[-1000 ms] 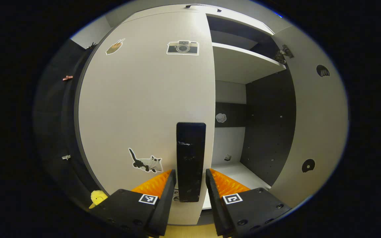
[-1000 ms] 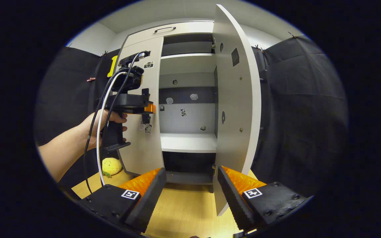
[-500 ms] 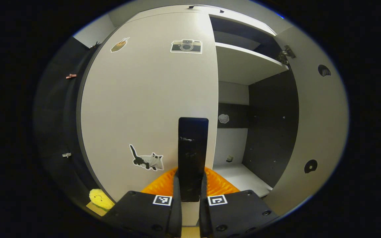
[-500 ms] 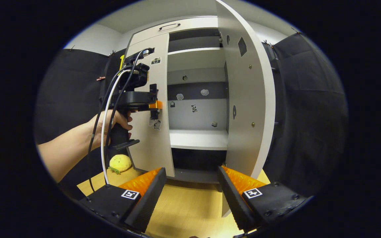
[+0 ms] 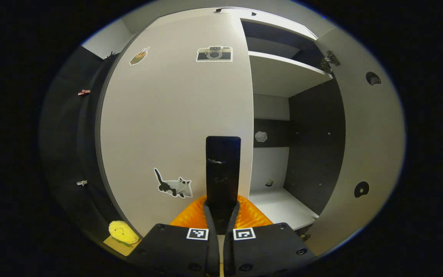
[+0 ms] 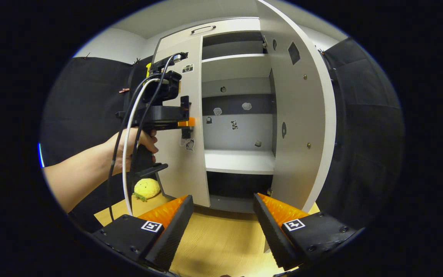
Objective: Open the right door of the double-door shoe cabinet with the right hand, and open the left door with the left hand.
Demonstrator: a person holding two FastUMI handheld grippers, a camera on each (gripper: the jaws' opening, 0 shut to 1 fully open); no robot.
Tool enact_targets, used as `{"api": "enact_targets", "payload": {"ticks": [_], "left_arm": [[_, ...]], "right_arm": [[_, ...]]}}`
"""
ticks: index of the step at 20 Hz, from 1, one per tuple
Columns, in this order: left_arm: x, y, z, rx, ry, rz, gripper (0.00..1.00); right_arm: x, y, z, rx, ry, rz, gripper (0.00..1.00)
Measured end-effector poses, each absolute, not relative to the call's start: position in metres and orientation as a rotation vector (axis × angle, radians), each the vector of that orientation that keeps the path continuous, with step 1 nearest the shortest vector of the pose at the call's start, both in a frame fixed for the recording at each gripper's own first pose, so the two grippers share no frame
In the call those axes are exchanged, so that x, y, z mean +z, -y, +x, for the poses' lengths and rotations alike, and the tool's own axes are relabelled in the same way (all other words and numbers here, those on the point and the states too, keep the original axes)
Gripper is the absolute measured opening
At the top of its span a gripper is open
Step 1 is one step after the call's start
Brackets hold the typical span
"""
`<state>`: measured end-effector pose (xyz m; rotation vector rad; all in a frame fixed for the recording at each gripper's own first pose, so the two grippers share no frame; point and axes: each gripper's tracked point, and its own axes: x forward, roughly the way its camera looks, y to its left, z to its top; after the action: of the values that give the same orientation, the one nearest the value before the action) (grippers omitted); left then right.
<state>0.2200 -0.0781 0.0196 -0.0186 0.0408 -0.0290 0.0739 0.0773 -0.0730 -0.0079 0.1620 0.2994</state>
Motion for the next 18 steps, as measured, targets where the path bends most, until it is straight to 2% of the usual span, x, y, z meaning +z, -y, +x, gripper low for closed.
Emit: {"api": "enact_targets", "payload": {"ticks": [7, 18], "left_arm": [[0.017, 0.05, 0.144, -0.072, -0.039, -0.046, 0.09], [0.014, -0.004, 0.082, -0.125, -0.016, -0.052, 0.09]], "right_arm": [[-0.068, -0.076, 0.083, 0.197, -0.17, -0.009, 0.98], [-0.051, -0.102, 0.066, 0.095, -0.099, -0.021, 0.98]]}}
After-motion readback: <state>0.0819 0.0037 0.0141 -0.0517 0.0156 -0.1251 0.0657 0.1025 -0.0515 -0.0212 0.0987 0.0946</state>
